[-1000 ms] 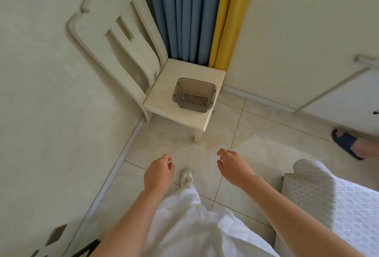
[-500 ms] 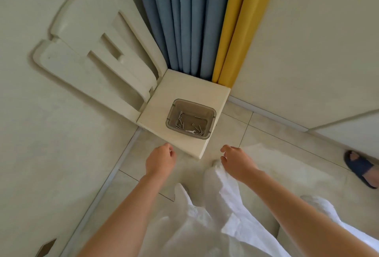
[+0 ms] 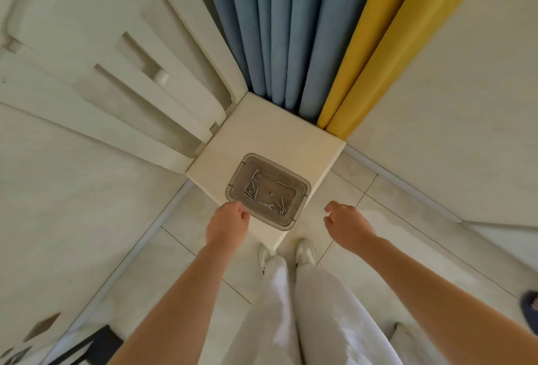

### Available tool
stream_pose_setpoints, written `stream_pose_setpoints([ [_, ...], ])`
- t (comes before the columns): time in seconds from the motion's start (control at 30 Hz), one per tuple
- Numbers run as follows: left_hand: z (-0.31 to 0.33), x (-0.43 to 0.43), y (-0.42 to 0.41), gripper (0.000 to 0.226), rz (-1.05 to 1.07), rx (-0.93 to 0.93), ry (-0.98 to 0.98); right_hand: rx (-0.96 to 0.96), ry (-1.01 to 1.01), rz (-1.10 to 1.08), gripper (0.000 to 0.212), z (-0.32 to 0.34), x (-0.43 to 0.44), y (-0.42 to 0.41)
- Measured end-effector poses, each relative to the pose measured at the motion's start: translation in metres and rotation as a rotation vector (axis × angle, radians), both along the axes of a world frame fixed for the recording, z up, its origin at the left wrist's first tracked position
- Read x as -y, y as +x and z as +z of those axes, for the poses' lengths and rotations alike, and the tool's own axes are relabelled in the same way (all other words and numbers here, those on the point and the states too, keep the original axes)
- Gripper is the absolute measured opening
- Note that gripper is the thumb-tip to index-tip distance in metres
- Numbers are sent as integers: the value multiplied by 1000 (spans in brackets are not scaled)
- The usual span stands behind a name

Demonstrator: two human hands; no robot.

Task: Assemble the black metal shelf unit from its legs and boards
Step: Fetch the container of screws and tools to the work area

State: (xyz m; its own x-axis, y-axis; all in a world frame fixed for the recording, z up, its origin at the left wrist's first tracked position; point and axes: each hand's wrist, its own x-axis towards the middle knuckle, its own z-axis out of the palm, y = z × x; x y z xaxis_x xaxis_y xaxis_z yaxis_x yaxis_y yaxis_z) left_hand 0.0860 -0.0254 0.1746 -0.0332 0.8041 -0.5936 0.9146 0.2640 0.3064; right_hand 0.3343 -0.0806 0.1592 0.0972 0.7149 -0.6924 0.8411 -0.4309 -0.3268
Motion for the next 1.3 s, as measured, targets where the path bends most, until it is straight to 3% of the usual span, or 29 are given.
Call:
stream_pose_setpoints([
  [0.2, -50, -44, -17, 23, 15, -6, -34, -43, -118, -39, 34, -55, -23, -22],
  [0.33, -86, -63, -28, 27, 21, -10, -62, -106, -283, -380, 41, -92, -31, -41],
  [0.5, -120, -81, -34, 49, 47, 9, -107, -265, -385, -804, 51, -126, -37, -48],
  [0.67, -140, -92, -30, 55, 154, 136, -174, -360, -433, -980, 25, -137, -45, -42],
  [0.77, -145, -95, -23, 56, 262, 224, -175, -405, -399, -991, 14, -139, -48, -41],
  [1.0, -134, -91, -18, 47, 365, 238, -152, -361, -325, -878, 20, -129, -49, -41],
  [1.3, -65, -54, -27, 7, 518, 197, -20, -333, -167, -740, 36, -64, -65, -32],
])
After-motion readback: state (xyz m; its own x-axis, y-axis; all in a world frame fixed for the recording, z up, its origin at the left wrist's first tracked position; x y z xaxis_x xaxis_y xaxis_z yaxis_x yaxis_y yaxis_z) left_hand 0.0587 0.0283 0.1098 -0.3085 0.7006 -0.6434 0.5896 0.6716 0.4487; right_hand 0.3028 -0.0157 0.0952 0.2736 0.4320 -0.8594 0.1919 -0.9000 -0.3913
